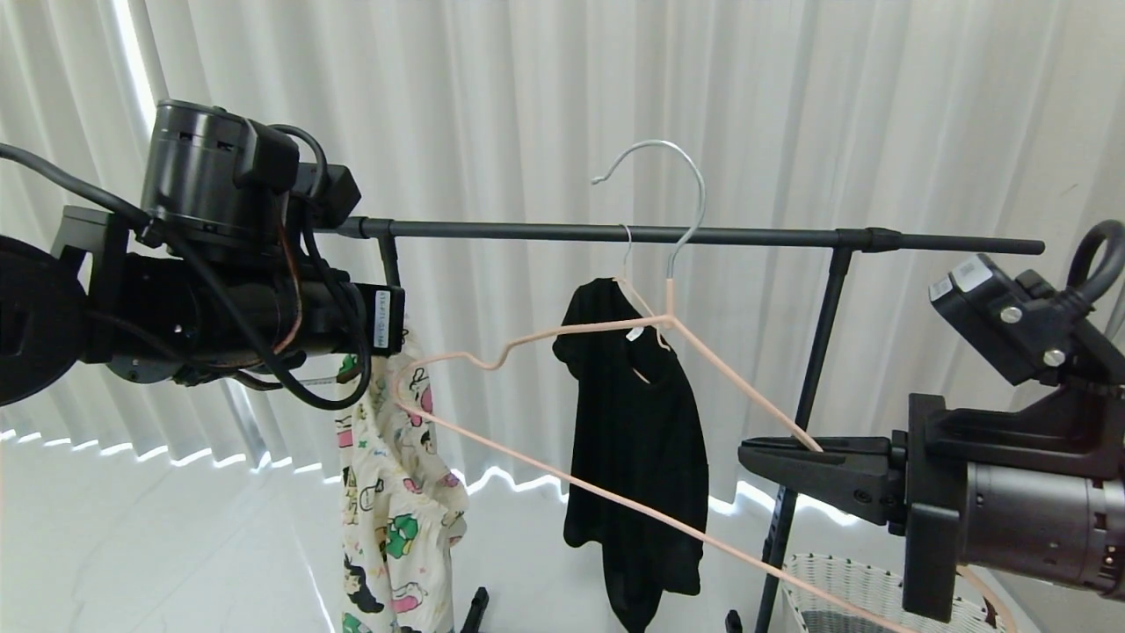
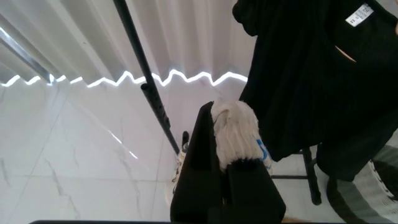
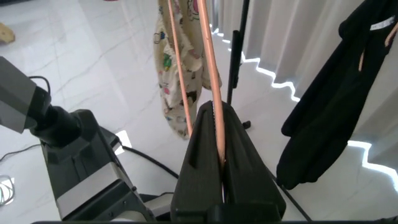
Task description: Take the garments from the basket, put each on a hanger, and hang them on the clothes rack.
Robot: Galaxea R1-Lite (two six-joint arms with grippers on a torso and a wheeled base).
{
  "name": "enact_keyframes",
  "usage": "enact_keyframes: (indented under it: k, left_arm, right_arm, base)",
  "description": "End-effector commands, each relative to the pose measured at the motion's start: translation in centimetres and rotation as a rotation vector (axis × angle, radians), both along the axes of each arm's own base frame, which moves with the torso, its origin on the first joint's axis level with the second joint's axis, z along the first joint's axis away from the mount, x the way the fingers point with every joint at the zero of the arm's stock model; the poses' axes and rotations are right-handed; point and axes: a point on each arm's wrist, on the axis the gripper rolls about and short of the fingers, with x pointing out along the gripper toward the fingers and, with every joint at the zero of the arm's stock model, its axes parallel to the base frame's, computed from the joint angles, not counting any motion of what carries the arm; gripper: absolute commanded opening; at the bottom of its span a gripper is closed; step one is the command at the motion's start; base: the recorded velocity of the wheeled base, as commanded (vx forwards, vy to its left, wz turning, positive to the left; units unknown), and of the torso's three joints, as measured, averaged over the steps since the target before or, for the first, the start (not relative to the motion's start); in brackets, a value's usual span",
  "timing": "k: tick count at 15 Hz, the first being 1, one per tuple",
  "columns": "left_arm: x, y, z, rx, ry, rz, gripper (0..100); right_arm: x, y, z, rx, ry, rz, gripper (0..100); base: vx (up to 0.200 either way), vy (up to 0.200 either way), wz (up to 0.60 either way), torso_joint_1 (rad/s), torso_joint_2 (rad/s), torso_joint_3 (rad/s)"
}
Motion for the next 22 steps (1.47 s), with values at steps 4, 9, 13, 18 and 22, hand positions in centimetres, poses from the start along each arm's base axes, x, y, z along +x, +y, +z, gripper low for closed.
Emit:
enact_keyframes:
  k: [4,9,13,18,22]
  left_arm:
    - [-0.8,0.0,0.7,-0.011,-0.024,-0.012,0]
    - [-1.1,0.0,1.0,-0.015,-0.034,-0.016,0]
    - [-2.0,-0.5,1.6,-0.028,-0.054,-0.048,0]
    - [-3.4,-2.1,3.0,-0.058,-0.098,-0.124,0]
    - [-4.3,-3.8,3.9,-0.076,-0.125,-0.199,0]
  right_arm:
    - [1.6,2.2,-0.8,0.006,-0.009,-0.025,0]
    - [2.4,3.6,-0.8,0.013,-0.031,-0.077,0]
    - [2.6,4.3,-1.1,0.014,-0.032,-0.071,0]
    - [3.0,6.1,-1.7,0.02,-0.046,-0.086,0]
    - [3.0,8.1,-2.2,0.043,-0.053,-0.074,0]
  base:
    - [0.0,0.0,0.0,0.0,0.0,0.0]
    - [0.0,0.0,0.0,0.0,0.0,0.0]
    - [0.0,0.0,0.0,0.0,0.0,0.0]
    - [0.0,0.0,0.0,0.0,0.0,0.0]
    - [0.0,0.0,0.0,0.0,0.0,0.0]
